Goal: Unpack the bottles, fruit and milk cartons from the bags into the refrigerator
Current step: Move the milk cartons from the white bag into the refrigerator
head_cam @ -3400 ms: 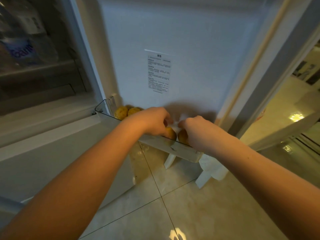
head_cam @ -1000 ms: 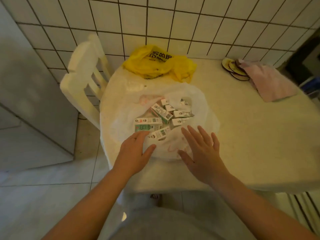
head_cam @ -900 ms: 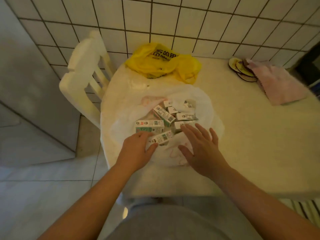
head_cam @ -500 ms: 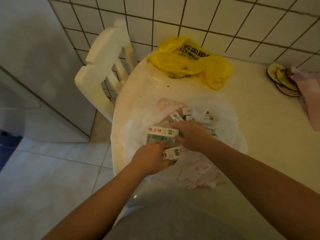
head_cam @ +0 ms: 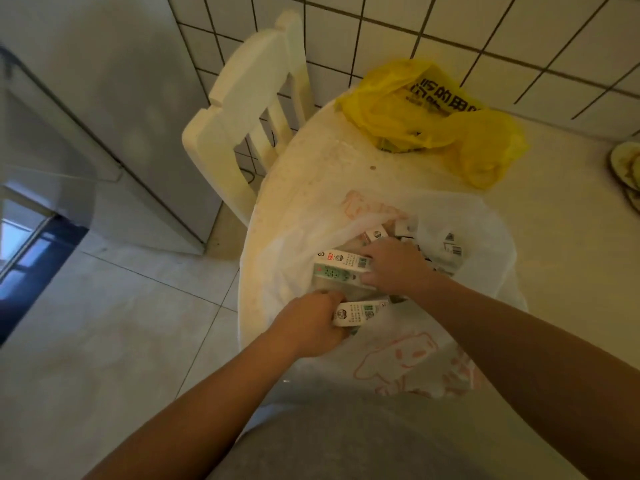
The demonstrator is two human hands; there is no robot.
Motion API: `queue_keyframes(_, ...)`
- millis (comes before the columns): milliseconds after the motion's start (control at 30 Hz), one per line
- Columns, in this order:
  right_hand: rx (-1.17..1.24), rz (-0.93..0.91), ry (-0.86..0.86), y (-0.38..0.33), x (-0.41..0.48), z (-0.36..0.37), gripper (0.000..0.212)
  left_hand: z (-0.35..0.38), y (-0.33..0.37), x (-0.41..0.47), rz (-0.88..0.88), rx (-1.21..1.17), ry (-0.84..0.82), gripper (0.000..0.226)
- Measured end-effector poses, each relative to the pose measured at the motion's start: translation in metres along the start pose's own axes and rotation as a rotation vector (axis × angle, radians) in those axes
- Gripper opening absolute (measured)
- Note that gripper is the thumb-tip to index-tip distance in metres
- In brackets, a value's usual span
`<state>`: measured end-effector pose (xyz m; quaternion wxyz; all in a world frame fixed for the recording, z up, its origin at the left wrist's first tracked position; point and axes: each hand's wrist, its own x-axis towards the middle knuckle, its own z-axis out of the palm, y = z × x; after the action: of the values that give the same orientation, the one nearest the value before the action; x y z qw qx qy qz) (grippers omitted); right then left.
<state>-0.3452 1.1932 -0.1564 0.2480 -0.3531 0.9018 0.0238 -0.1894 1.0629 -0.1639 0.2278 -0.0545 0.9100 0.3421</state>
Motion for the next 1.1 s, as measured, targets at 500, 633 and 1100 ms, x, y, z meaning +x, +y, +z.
queue_keyframes(500,1.554,0.298,0.460,0.011,-0.135,-0.050,0.016,-0.031,0.031,-0.036,-0.147,-0.638,0.347,0.019)
queue_keyframes(633,1.905,0.206,0.395,0.005,-0.171,-0.048,0.021,-0.033,0.052,-0.068,-0.185,-0.986,0.386,0.022)
queue_keyframes(1100,1.847,-0.137,-0.010,-0.061,-0.251,-0.010,0.054,0.021,0.062,-0.231,-0.222,-0.941,0.908,0.026)
